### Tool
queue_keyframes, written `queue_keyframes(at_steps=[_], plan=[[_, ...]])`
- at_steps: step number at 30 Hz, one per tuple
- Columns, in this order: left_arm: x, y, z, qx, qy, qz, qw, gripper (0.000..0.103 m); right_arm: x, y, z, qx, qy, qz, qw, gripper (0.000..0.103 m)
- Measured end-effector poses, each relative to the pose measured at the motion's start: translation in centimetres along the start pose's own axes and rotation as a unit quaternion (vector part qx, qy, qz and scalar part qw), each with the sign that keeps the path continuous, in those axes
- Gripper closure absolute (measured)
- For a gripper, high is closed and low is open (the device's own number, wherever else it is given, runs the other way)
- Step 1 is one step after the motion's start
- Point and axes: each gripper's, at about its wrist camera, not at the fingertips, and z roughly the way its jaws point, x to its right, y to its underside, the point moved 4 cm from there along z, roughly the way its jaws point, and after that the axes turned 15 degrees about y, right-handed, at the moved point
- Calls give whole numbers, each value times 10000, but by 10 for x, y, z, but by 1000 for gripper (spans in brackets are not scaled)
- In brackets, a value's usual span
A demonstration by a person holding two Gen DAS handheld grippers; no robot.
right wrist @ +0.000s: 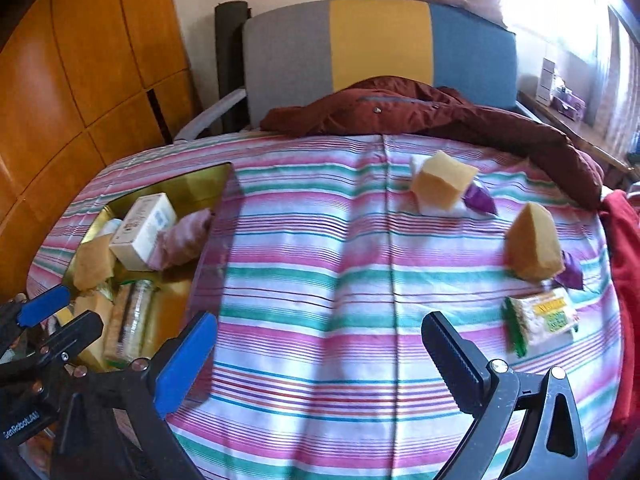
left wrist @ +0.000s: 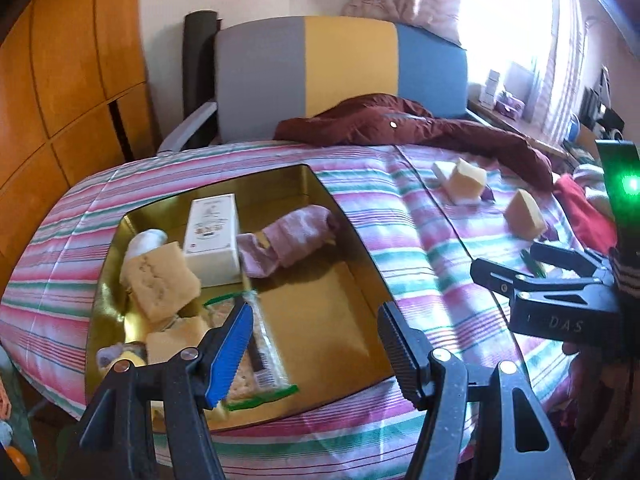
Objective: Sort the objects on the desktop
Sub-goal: 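Move both open tools back to the remaining items on the bed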
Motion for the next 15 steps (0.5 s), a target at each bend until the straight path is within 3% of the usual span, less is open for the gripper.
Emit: queue_keyframes(at_steps=[15], plan=[[30,-1,23,-273,308,337,9986,37,70,6,10,-365,395,320,9980,0]])
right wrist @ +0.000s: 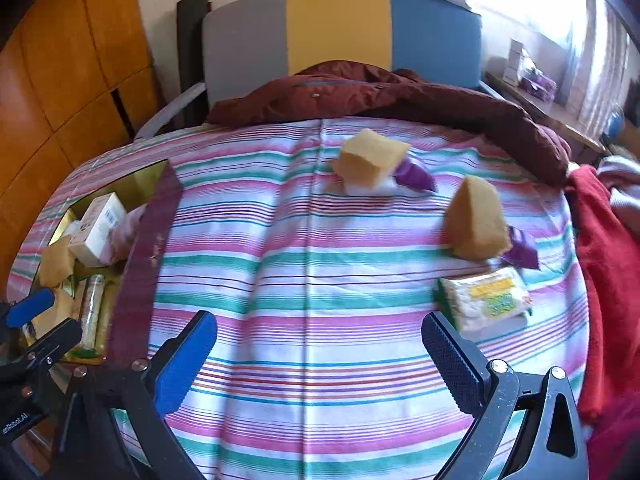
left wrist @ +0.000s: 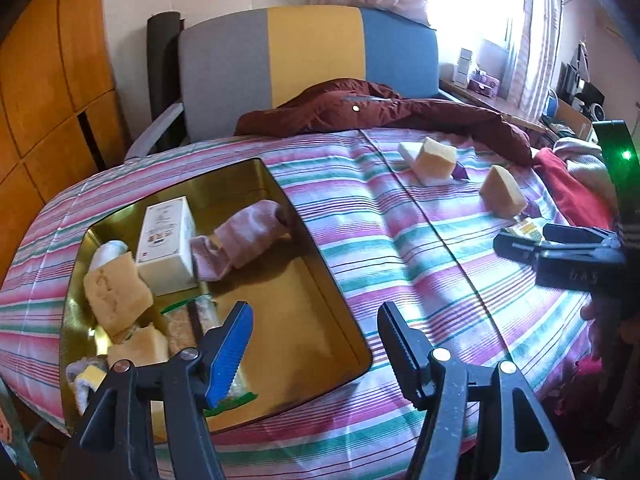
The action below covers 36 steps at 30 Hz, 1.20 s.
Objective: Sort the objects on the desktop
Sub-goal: 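Move both open tools back to the remaining items on the bed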
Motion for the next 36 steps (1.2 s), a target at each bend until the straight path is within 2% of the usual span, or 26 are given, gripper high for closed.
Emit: queue_keyframes(at_steps=[12,17,24,29,36], plan=[[27,1,18,-231,304,281,9989,37,107,-5,13,-410,306,1097,9926,0],[35,0,23,-294,341,367,9983,37,136,-12,17,-454,336,1388,9887,0],[43,-1,34,-430,372,445,9974,37,141,-29,35,-424,375,1179,9914,2],[48,-3,40,-503,395,490,9968,37,131,-43,53,-363,223,838,9956,17],[49,-17,53,-566,513,329,9965,37,129,-65,90,-410,297,549,9972,19]])
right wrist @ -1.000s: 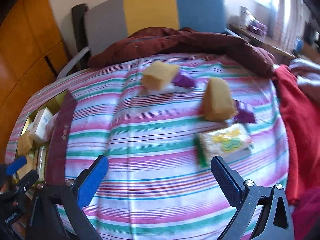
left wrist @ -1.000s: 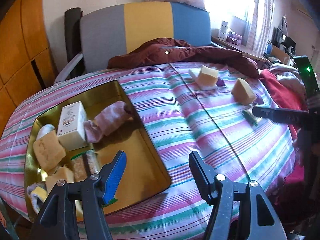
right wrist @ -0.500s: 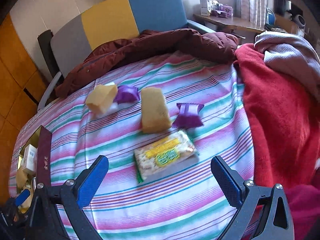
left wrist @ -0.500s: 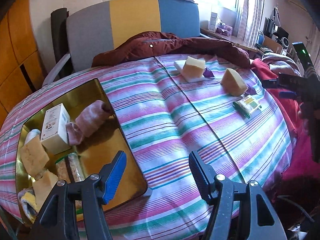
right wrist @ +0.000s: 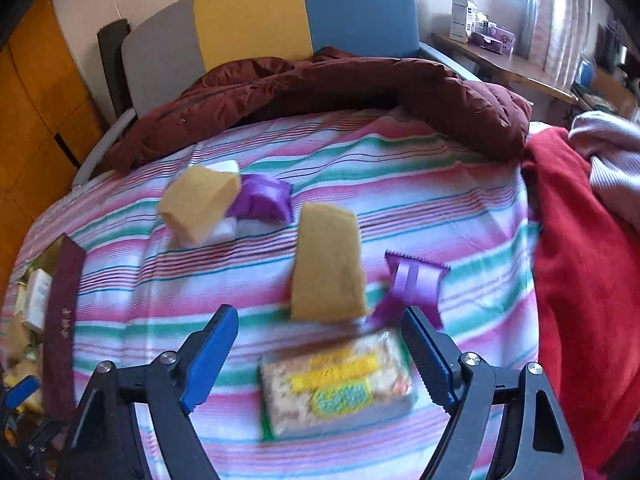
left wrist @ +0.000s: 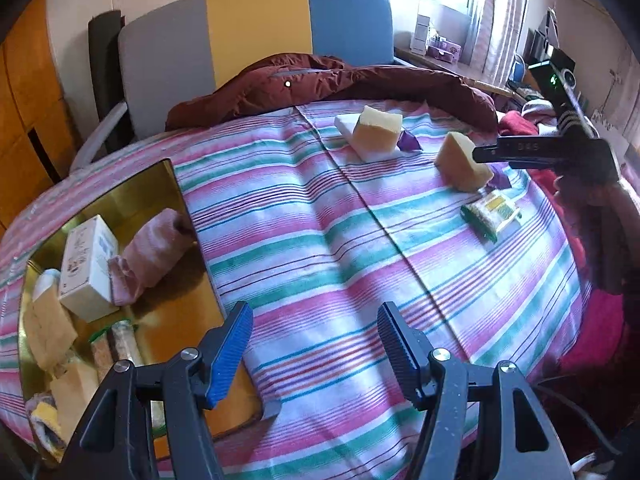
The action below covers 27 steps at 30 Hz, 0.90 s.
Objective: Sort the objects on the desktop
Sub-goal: 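Grasp a yellow sponge with the right tool while the left tool grasps another sponge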
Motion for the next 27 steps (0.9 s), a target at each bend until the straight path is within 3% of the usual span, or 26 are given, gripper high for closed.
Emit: queue_keyframes(at_steps=[3,8,16,24,27], plan=[[1,-9,6,-7,-4,16,10000,37,5,-8,11,66,46,66,9999,23],[5,-27,17,9,-21,85,10000,37,4,-15,27,71,-64,-6,10000,46],[11,-61,43,9,139,24,9999,37,-7,-18,43,-62,-246,-190,9995,40],[16,-100,70,59,111,183,9998,37,-12,-14,48,-200,-78,-339,9992,40],[18,-111,79,68,40,304,9995,37,-12,-12,52,-280,-97,-381,9988,50]])
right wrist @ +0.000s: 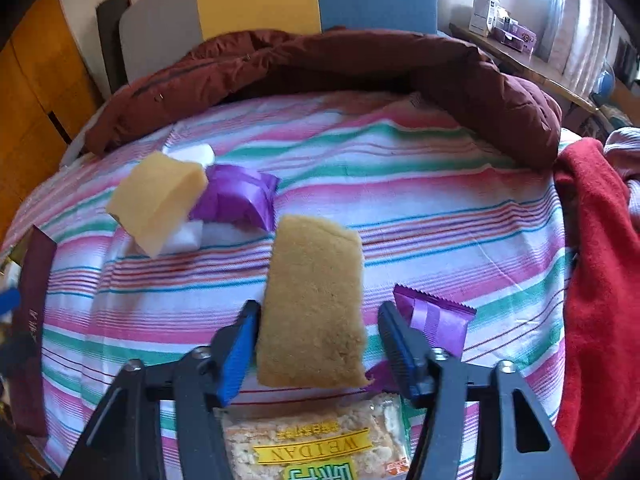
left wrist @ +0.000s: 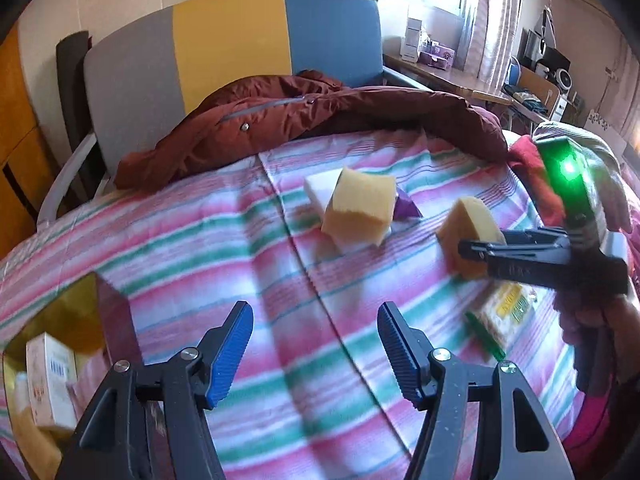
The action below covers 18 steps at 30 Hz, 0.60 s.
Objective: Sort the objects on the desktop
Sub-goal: 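Grasp a yellow sponge with the right tool while the left tool grasps another sponge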
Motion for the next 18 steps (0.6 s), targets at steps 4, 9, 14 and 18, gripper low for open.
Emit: queue_keyframes(at_steps=[4,9,14,18], plan=[[1,-10,12,-34,-48,99,9999,37,-5,0,-3,79,76,-134,9998,54],[7,-25,26,-50,25,245,9997,37,-4,0,-3,100,62,-118,9999,54],[13,-40,38,-37,89,382,9992,35,-2,2,-3,80,10,-48,10000,54],[13,-51,47,-29,33,430,9991,33,-3,1,-2,89,22,-60,9999,53]])
